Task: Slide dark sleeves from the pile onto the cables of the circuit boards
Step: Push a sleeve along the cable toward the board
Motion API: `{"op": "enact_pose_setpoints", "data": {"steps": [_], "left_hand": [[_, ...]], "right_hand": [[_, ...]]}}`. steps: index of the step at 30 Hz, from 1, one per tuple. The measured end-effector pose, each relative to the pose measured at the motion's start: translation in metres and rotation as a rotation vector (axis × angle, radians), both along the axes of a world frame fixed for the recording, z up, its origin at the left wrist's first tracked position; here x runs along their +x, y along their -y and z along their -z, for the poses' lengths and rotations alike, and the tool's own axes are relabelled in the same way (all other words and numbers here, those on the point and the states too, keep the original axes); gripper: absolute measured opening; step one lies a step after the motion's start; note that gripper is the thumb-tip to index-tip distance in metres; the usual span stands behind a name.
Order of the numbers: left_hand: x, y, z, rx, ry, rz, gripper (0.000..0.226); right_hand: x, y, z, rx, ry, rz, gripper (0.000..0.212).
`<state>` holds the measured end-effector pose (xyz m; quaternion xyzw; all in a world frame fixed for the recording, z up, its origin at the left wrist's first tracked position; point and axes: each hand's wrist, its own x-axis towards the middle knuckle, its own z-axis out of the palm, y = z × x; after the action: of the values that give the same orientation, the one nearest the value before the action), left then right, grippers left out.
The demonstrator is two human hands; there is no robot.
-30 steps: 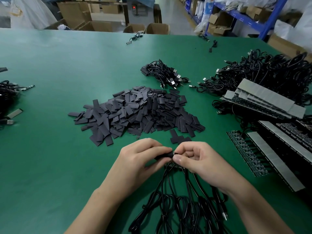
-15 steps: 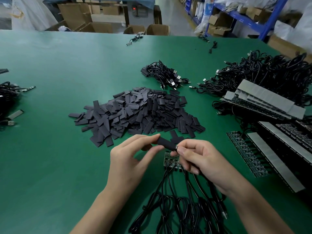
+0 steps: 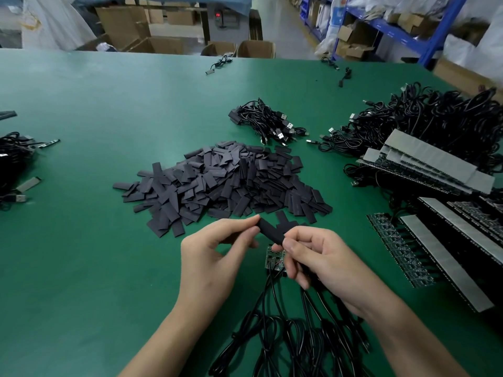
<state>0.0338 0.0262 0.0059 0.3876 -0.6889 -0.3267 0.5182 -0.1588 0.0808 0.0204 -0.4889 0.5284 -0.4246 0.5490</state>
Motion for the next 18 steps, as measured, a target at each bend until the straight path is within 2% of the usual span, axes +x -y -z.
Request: {"op": "enact_pose_setpoints", "data": {"steps": [2, 5, 14, 18], "left_hand": [[-0.0007, 0.0000, 0.0010, 0.132, -0.094, 0.031, 0.015], [-0.0020, 0.0001, 0.0029, 0.191, -0.119, 0.070, 0.017], [-0.0017, 0.0007, 0.0013, 0.126, -0.049, 0.095, 0.020], [-0.0020, 0.0016, 0.0017, 0.190, -0.137, 0.108, 0.014]], "right_hand": [[0.0007, -0.0008, -0.0005, 0.013, 0.005, -0.028, 0.021], [0.0008, -0.0010, 0.0002, 0.013, 0.010, -0.017, 0.023], [0.0043, 0.0005, 0.0021, -0.003, -0.014, 0.008, 0.037], [0.0027, 0.0015, 0.0043, 0.001, 0.011, 0.025, 0.017]]}}
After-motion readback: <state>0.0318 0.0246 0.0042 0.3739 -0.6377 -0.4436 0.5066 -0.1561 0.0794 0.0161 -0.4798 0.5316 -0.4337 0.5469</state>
